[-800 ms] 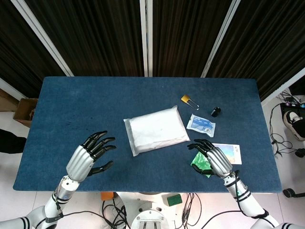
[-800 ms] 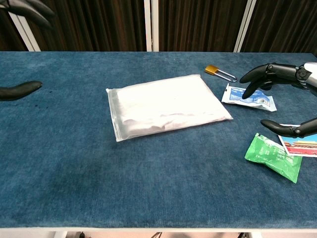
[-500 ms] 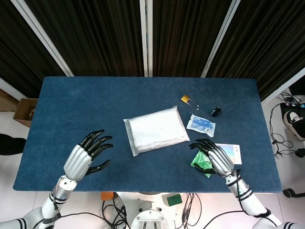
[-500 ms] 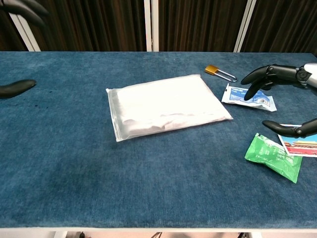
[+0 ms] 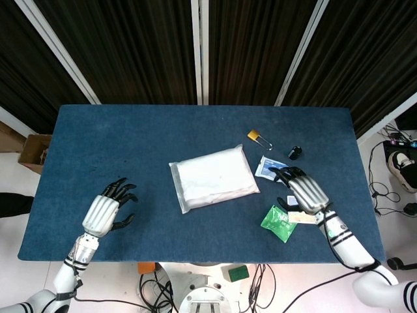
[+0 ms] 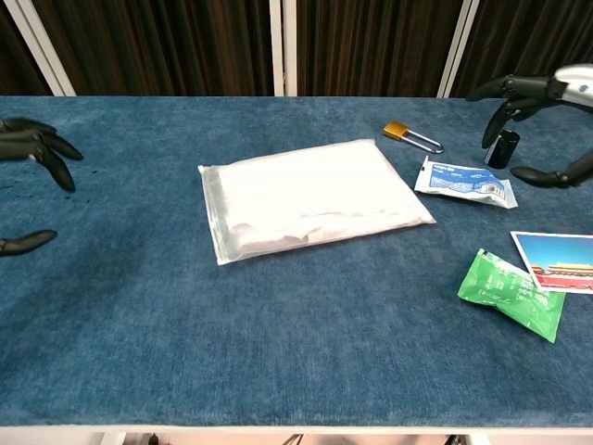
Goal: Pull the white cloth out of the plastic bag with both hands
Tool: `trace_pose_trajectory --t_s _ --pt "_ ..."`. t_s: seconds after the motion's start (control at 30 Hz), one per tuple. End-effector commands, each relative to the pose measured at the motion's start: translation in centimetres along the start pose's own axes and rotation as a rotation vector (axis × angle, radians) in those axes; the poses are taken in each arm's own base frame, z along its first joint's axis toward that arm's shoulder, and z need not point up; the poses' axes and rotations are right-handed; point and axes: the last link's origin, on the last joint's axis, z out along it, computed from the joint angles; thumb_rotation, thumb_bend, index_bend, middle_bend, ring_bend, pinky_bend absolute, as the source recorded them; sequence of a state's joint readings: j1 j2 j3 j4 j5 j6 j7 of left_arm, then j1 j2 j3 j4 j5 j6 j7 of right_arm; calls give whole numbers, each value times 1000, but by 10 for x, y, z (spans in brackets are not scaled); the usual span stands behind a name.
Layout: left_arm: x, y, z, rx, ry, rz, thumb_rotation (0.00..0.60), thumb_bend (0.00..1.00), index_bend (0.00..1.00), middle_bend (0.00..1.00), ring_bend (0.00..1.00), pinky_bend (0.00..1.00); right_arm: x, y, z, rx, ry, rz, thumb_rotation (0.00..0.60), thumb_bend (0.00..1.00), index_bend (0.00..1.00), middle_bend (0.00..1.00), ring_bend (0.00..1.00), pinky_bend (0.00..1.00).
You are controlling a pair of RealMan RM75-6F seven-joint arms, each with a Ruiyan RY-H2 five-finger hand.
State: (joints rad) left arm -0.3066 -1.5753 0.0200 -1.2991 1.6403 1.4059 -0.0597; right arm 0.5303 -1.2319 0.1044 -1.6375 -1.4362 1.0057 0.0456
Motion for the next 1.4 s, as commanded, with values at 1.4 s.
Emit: trace_pose_trajectory --t_s 1.4 --pt "-79 65 106 -71 -87 -126 600 261 424 184 57 166 -43 -46 145 -133 -196 -194 600 477 62 323 132 186"
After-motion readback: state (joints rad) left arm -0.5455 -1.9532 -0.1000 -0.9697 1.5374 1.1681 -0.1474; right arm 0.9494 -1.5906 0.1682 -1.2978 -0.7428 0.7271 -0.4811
